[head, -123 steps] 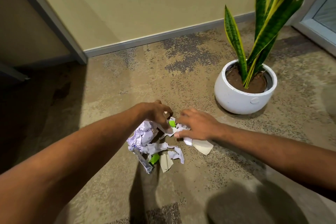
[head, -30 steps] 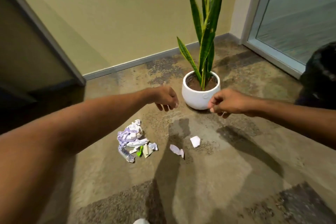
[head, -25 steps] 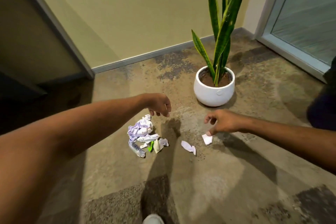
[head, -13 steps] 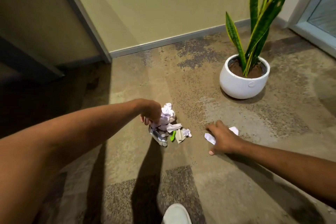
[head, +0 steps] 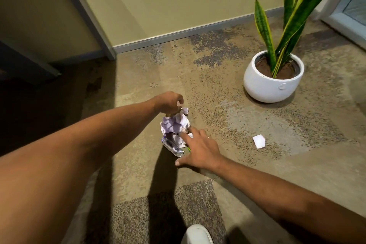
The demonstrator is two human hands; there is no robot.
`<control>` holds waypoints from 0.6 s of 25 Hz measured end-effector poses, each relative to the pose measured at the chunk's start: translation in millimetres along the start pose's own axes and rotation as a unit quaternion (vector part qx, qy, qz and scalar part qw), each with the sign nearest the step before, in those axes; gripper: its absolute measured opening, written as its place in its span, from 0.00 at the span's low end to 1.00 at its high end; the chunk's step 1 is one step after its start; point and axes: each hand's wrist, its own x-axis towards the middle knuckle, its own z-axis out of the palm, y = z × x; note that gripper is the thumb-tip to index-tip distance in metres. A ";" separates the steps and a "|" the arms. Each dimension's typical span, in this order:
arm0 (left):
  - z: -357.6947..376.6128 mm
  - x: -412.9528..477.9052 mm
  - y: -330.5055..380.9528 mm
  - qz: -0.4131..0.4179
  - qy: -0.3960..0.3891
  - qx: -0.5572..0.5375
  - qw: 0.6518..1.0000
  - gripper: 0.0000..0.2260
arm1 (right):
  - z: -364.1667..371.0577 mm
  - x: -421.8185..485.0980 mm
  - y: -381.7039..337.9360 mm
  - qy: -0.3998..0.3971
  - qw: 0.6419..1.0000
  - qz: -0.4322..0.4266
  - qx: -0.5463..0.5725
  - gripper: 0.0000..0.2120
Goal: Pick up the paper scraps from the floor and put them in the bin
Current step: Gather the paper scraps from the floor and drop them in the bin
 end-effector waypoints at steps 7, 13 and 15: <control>23.2 26.9 -2.4 0.018 -0.015 -0.030 0.999 0.25 | 23.3 0.3 -14.6 0.096 0.992 -0.060 -0.048 0.26; 25.5 39.8 4.6 0.045 -0.009 -0.029 0.999 0.19 | 16.9 -6.2 22.6 0.094 0.990 -0.091 0.049 0.15; 30.3 41.1 8.7 0.050 0.004 -0.022 0.999 0.17 | 12.4 -9.3 39.2 0.091 0.989 -0.075 0.088 0.10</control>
